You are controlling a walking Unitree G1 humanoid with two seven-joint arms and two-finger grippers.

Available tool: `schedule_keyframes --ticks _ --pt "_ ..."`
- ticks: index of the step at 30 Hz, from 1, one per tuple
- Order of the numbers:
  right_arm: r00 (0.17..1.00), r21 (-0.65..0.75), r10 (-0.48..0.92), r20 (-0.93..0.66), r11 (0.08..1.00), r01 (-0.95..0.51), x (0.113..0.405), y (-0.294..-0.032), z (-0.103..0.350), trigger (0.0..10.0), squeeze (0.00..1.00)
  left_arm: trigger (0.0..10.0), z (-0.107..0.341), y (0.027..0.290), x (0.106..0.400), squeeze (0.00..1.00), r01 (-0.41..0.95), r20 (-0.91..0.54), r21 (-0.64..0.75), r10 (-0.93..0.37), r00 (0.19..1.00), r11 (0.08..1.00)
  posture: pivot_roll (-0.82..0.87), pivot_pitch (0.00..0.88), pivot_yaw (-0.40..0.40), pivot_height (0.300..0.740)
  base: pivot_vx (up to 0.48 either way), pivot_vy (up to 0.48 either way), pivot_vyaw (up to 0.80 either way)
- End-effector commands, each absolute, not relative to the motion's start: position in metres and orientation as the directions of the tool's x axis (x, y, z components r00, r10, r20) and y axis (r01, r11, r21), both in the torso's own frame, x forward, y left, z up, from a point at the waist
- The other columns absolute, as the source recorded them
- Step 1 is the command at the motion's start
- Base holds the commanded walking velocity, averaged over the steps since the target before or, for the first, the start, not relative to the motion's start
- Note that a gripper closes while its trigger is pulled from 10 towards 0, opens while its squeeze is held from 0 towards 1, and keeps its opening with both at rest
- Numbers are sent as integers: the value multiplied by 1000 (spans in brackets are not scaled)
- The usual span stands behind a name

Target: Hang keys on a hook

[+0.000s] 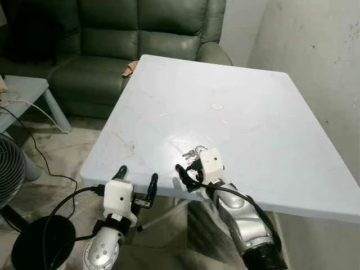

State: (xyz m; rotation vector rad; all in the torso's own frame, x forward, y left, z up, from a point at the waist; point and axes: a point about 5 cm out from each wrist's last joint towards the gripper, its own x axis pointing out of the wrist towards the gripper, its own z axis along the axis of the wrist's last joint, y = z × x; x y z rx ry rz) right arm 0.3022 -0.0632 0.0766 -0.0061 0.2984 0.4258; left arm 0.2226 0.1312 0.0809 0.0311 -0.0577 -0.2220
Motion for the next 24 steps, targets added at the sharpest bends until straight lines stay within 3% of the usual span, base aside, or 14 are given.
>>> schedule_keyframes --ticks 1,4,8,14,15,18,19,21,24 --pt "885 84 373 -278 927 -364 307 -65 83 8588 0 10000 85 130 222 0 219 64 43 -222 973 975 -10 0 -78 740 0 0 0" --pt "889 99 360 -282 933 -346 308 -64 84 9255 0 10000 85 129 222 0 220 64 43 -222 973 975 -11 0 -77 740 0 0 0" --pt "895 126 336 -294 942 -312 310 -63 86 9020 0 10000 85 129 222 0 220 63 41 -223 973 975 -11 0 -77 740 0 0 0" --pt "900 143 313 -304 949 -282 313 -61 89 7765 0 10000 85 128 223 0 221 64 39 -223 973 974 -6 0 -79 740 0 0 0" --pt "899 136 313 -306 949 -284 314 -60 89 5882 0 10000 85 128 223 0 222 65 39 -224 972 974 -6 0 -79 740 0 0 0" --pt "899 131 315 -305 949 -287 314 -60 89 5804 0 10000 85 128 222 0 225 62 39 -227 972 973 -5 0 -80 740 0 0 0" --pt "899 131 315 -304 949 -288 314 -59 89 6510 0 10000 84 127 222 0 227 61 39 -229 972 973 -4 0 -81 740 0 0 0" --pt "899 127 316 -302 948 -290 315 -59 90 5961 0 10000 84 127 222 0 229 60 39 -231 971 973 -4 0 -80 740 0 0 0" --pt "899 127 316 -303 948 -291 315 -58 90 6000 0 10000 84 126 221 0 232 59 39 -234 970 972 -3 0 -81 740 0 0 0"
